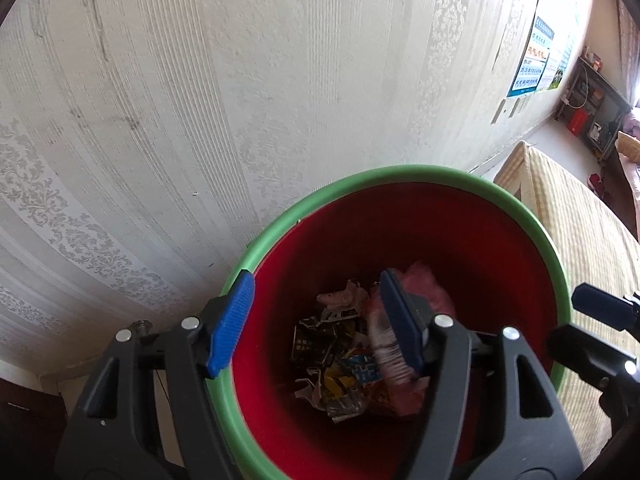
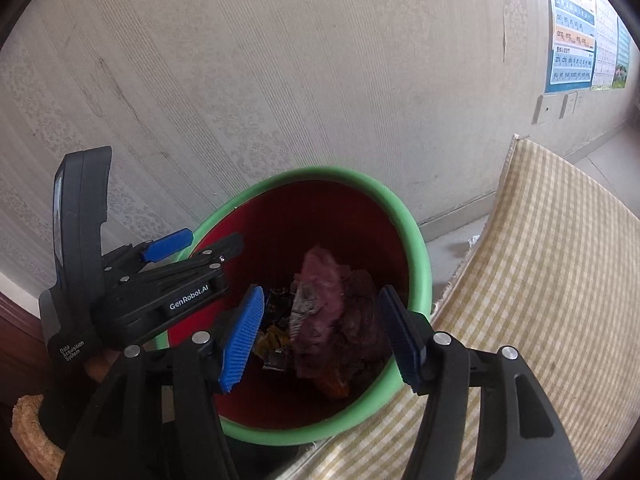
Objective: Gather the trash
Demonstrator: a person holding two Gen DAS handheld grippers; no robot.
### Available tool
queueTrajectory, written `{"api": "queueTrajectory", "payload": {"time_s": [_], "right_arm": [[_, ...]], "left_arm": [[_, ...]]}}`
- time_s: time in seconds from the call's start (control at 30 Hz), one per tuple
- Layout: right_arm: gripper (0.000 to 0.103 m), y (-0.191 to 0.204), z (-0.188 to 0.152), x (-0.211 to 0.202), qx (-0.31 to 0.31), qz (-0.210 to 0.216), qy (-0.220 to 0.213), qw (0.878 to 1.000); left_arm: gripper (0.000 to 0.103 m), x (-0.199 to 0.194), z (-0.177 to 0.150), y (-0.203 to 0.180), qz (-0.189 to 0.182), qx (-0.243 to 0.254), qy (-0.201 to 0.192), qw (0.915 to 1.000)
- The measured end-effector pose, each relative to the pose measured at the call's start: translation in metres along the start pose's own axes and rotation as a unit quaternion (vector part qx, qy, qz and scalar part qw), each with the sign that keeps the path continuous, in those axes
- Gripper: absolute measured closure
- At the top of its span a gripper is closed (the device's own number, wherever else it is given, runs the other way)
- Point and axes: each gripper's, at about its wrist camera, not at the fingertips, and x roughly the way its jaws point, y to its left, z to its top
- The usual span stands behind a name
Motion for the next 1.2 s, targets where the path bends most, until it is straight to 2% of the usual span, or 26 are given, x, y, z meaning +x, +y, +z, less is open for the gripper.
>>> {"api": "queueTrajectory", "payload": {"time_s": [0.23,0.33,0.43,0.53,0.63,0.67,0.77,0.87,1.0,1.07,1.2], "right_arm": [[0.042,-0.009,-0.017,-0.034,0.011,-0.012,-0.017,1.000],[0.037,-0.014,-0.027,-0.055,0.014,-0.022,-0.033,0.999],[0.030,-0.015,-0.037,-0.082,0.019,-0.031,-0.062,0.997],[0.020,-0.016,-0.047,-0.118,0.023,-0.029,-0.110,0.993],[0.009,-0.019,-0.060,-0.160,0.023,-0.048,-0.167,0.985],[0.007,-0.019,-0.063,-0.171,0.023,-0.054,-0.182,0.982],[0.007,-0.029,-0.073,-0.206,0.022,-0.087,-0.231,0.969],[0.007,-0.034,-0.090,-0.239,0.020,-0.131,-0.284,0.950],[0.007,-0.044,-0.108,-0.267,0.020,-0.207,-0.319,0.925],[0.007,-0.054,-0.118,-0.279,0.037,-0.215,-0.330,0.919],[0.007,-0.071,-0.130,-0.296,0.067,-0.216,-0.343,0.912]], "left_arm": [[0.038,-0.021,0.001,-0.008,0.008,0.005,-0.015,0.9998],[0.036,-0.038,-0.001,-0.013,0.007,0.008,-0.028,0.9996],[0.034,-0.064,-0.003,-0.023,0.002,0.012,-0.051,0.9986],[0.024,-0.098,-0.004,-0.041,-0.009,0.015,-0.087,0.9960],[0.013,-0.140,-0.006,-0.066,-0.012,0.023,-0.147,0.9888],[0.007,-0.154,-0.006,-0.074,-0.012,0.025,-0.167,0.9856],[0.005,-0.197,-0.011,-0.098,-0.008,0.020,-0.237,0.9712],[0.005,-0.229,-0.017,-0.117,-0.001,0.011,-0.285,0.9584],[0.005,-0.257,-0.025,-0.140,-0.011,0.016,-0.317,0.9481],[0.005,-0.267,-0.029,-0.151,-0.015,0.023,-0.328,0.9441],[0.005,-0.277,-0.034,-0.168,-0.014,0.044,-0.334,0.9415]]}}
